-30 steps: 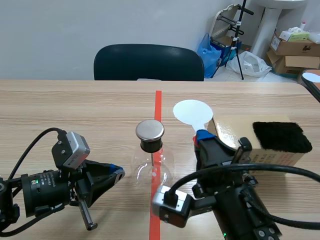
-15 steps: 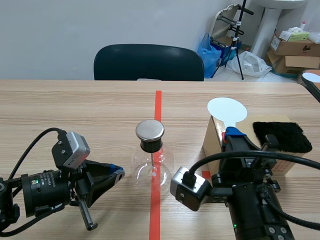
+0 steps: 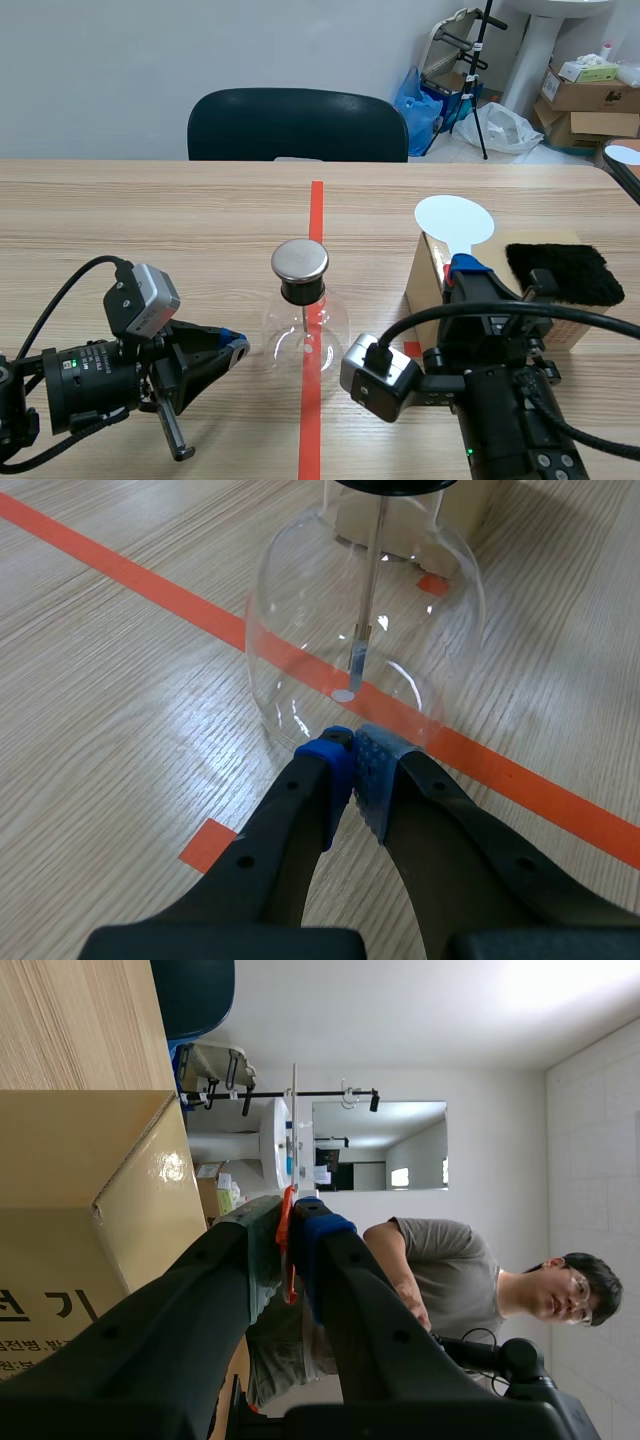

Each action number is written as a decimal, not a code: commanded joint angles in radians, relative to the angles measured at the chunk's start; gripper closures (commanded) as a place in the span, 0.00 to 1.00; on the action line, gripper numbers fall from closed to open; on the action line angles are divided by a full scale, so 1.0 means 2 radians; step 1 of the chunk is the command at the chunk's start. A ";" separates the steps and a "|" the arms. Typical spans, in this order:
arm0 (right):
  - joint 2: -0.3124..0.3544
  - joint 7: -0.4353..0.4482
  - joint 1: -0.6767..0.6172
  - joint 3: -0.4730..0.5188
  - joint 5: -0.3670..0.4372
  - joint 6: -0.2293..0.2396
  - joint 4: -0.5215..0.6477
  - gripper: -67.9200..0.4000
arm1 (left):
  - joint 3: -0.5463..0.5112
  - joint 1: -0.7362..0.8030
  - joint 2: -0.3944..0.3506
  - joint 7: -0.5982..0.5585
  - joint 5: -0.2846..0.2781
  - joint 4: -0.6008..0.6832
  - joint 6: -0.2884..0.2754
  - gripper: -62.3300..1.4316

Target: Do the electroscope experiment

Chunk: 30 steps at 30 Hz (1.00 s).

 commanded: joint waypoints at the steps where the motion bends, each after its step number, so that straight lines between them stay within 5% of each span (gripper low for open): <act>1: 0.002 -0.001 0.007 0.001 -0.002 -0.007 0.003 0.98 | 0.000 -0.002 0.001 -0.007 -0.005 0.008 0.001 0.93; 30: 0.001 0.004 0.007 0.001 0.002 -0.007 0.003 0.98 | 0.000 -0.002 0.001 -0.007 -0.005 0.008 0.001 0.93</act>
